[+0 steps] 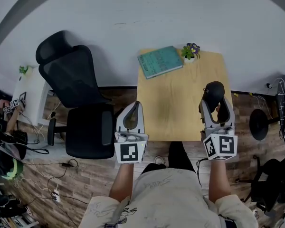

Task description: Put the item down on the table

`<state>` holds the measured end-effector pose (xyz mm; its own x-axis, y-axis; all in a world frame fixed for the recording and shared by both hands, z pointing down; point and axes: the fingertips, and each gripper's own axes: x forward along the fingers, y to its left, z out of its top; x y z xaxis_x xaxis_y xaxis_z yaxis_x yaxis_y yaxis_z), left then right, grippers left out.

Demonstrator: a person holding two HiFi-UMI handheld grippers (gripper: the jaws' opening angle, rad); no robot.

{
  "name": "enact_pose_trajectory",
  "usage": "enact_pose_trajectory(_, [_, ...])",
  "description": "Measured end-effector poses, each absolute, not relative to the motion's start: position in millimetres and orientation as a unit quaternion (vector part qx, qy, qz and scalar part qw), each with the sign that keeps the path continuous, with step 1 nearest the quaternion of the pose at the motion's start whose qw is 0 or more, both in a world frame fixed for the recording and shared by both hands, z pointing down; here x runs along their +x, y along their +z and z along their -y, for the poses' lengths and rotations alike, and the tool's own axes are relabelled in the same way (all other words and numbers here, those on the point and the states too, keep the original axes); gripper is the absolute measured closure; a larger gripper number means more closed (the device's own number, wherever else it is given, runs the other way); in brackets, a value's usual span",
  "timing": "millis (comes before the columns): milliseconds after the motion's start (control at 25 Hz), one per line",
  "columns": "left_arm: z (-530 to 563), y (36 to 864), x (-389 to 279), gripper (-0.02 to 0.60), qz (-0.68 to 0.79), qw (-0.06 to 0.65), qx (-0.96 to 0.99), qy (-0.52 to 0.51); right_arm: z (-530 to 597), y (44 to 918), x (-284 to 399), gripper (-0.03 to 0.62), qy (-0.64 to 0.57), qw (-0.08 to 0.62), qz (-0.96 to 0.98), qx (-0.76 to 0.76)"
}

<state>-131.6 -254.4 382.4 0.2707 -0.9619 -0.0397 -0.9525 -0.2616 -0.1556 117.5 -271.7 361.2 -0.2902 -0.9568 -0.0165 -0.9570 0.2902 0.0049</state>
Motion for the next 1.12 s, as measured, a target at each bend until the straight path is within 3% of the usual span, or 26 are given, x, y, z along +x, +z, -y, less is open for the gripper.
enact_pose_trajectory(440, [249.5, 418.0, -142.0, 0.575, -0.616, 0.045, -0.785, -0.048, 289.0, 407.3, 81.9, 0.290, -0.025, -0.057, -0.828, -0.558])
enact_pose_trajectory(1120, [216.2, 475.3, -165.1, 0.575, -0.645, -0.001, -0.761, -0.076, 289.2, 521.2, 25.0, 0.290, -0.078, -0.218, -0.853, -0.468])
